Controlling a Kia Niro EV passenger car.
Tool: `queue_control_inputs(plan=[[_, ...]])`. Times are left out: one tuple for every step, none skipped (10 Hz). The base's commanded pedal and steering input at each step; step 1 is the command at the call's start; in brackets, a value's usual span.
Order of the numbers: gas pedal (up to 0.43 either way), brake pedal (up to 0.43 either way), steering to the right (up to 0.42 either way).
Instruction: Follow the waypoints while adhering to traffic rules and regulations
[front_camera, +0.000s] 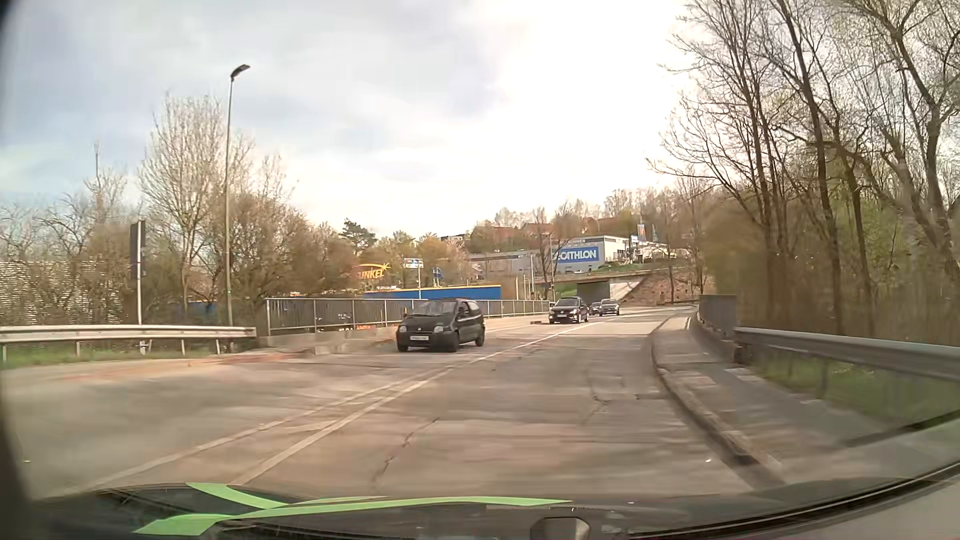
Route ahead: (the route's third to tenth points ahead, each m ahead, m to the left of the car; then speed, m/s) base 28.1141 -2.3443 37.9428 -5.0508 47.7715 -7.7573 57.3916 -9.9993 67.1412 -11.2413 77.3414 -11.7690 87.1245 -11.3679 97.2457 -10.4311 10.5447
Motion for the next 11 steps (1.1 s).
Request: queue_control_inputs(plan=[[0.059,0.000,0.048],[0.059,0.000,0.050],[0.059,0.000,0.051],[0.047,0.000,0.051],[0.047,0.000,0.052],[0.047,0.000,0.052],[0.047,0.000,0.053],[0.047,0.000,0.052],[0.059,0.000,0.052],[0.059,0.000,0.053],[0.059,0.000,0.052]])
